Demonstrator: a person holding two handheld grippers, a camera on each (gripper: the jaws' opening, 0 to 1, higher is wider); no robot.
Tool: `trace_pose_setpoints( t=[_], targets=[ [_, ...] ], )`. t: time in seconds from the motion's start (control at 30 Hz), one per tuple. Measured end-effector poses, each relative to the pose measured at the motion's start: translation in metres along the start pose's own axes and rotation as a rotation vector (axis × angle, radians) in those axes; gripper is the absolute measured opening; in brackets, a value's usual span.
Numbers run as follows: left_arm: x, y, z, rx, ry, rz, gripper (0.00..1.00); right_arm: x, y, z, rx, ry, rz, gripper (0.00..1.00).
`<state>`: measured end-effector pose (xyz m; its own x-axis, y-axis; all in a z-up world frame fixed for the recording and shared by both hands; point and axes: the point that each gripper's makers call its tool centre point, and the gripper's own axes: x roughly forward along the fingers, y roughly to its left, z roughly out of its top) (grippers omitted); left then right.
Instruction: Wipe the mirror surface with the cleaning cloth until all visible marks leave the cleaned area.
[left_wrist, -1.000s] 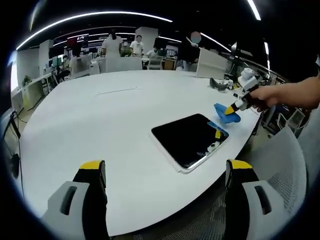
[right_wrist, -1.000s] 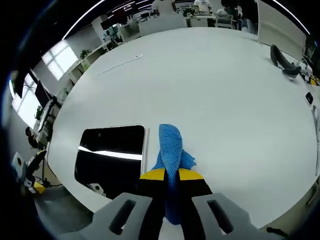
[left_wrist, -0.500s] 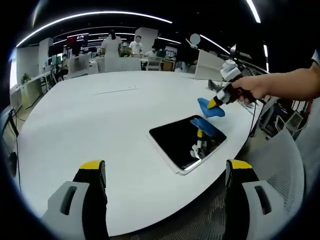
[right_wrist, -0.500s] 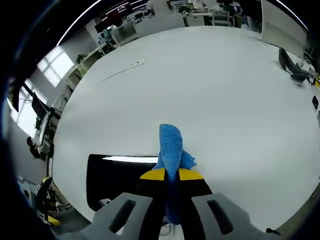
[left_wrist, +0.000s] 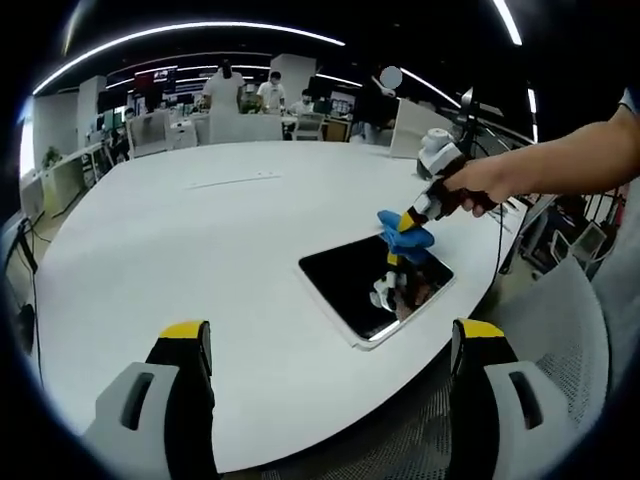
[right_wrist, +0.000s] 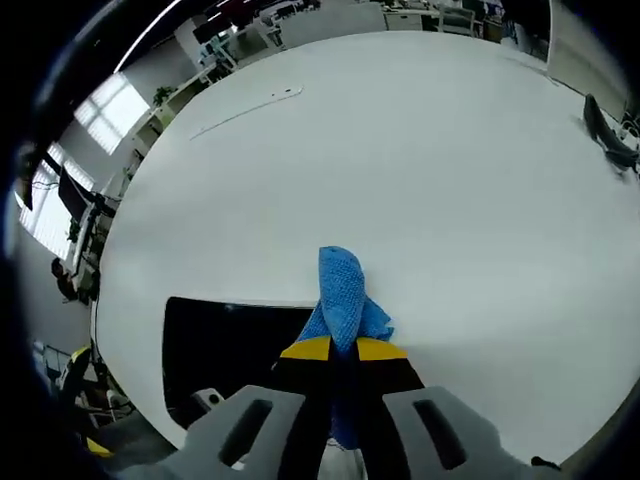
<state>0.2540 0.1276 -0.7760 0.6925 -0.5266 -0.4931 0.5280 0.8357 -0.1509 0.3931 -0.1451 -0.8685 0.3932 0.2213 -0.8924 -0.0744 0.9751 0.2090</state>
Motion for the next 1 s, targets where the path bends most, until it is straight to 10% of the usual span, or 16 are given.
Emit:
trace_pose_setpoints(
  t=[1.0],
  targets=[
    [-0.002,-0.001,0.0,-0.003,-0.005,0.001,0.99,0.022,0.105,-0.004,-0.092,0.05,0.098,0.01]
  ],
)
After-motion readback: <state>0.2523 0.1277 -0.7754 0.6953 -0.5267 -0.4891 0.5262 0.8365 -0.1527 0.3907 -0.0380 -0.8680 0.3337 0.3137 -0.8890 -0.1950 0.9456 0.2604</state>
